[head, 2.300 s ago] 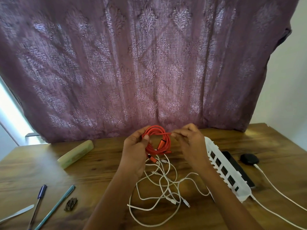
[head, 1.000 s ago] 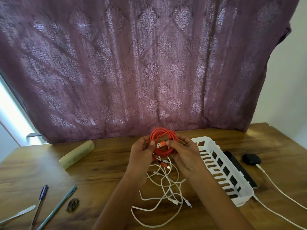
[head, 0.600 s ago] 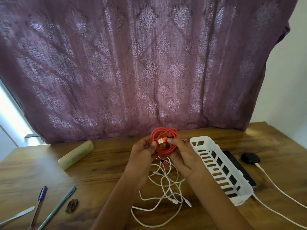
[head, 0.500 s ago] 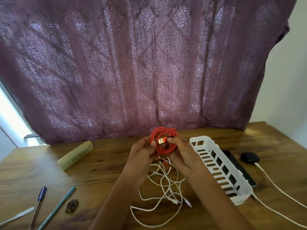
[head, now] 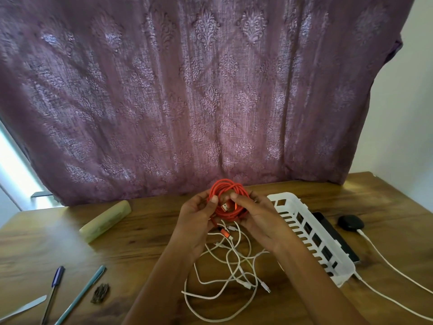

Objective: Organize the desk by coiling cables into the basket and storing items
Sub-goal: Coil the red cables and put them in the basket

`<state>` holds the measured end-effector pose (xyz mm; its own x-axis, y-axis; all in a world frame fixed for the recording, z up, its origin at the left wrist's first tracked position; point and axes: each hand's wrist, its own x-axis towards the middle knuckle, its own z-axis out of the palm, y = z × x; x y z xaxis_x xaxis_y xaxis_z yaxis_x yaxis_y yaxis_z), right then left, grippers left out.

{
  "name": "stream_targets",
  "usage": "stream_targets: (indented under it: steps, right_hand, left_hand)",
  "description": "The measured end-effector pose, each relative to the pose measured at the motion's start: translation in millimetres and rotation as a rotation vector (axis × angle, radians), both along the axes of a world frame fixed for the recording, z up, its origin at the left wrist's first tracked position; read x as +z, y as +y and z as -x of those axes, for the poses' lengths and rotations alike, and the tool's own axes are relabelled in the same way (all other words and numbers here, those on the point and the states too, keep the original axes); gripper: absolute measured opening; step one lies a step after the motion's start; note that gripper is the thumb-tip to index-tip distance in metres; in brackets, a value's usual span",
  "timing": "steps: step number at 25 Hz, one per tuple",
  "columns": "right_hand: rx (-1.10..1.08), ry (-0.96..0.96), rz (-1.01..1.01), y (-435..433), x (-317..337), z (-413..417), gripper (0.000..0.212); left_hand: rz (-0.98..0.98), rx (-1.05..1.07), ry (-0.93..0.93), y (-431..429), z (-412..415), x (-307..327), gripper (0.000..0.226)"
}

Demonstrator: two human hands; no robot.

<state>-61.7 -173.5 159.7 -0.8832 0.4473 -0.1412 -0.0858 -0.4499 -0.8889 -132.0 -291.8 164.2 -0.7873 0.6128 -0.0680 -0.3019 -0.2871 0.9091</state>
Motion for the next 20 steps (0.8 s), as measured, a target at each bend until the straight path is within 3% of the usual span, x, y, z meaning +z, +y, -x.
stream_targets:
  steps: [5,10,13,16,20]
  right_hand:
    - [0.004,-0.009,0.019,-3,2,6,0.071]
    - [-0.042,-0.018,0.015,-6,-2,6,0.053]
    - [-0.159,-0.137,-0.143,-5,-5,3,0.035]
    - [-0.203,-0.124,-0.232,-5,0,-6,0.022]
    - [-0.252,-0.101,-0.225,-2,0,-16,0.022]
  left_hand:
    - [0.005,0.033,-0.016,3,-2,0,0.023]
    - [0.021,0.034,-0.087,5,0,4,0.024]
    - [-0.024,0.072,-0.222,8,0,12,0.031]
    - [-0.122,0.045,-0.381,10,0,18,0.032]
    - [-0.142,-0.046,-0.313,13,0,11,0.034]
